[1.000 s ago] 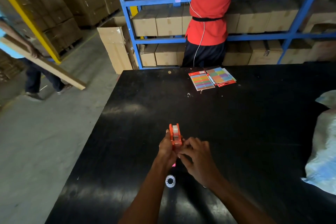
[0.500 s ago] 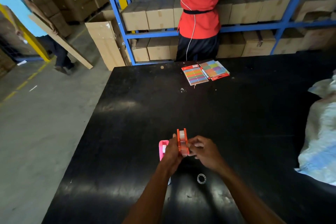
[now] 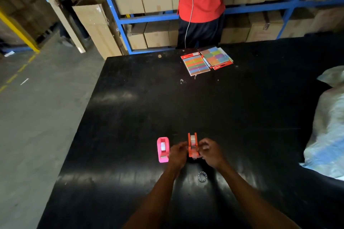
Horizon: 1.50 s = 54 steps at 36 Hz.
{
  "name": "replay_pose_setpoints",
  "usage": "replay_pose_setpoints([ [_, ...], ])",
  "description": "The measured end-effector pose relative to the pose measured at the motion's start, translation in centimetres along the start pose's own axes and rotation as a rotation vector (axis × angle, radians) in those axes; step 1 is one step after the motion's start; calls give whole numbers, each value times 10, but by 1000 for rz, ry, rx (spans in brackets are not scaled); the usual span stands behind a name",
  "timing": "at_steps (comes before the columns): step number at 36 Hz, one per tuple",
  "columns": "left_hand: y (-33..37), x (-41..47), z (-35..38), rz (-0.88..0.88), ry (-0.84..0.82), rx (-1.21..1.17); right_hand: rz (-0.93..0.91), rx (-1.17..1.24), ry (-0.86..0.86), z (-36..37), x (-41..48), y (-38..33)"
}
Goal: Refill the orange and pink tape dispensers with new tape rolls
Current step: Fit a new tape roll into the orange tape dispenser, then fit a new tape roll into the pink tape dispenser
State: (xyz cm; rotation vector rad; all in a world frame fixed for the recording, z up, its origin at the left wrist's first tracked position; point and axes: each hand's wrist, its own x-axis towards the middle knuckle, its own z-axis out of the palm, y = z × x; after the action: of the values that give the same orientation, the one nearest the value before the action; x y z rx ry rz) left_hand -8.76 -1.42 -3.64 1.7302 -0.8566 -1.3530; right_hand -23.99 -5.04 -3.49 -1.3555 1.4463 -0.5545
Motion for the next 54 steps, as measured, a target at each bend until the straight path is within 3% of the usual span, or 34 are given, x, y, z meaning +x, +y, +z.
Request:
replay_pose_setpoints([
  [11,1,-7,6,-20,-43,141,-2,-114,17,28,19,44],
  [29,1,-11,4,53,-145,120,29,-207,59,24,8,24],
  [45,7,-14,-28,112,-39,371,-3,-272,113,8,-4,9],
  [54,9,-23,-71,111,59,207,-86,-307,141,19,-15,-10],
])
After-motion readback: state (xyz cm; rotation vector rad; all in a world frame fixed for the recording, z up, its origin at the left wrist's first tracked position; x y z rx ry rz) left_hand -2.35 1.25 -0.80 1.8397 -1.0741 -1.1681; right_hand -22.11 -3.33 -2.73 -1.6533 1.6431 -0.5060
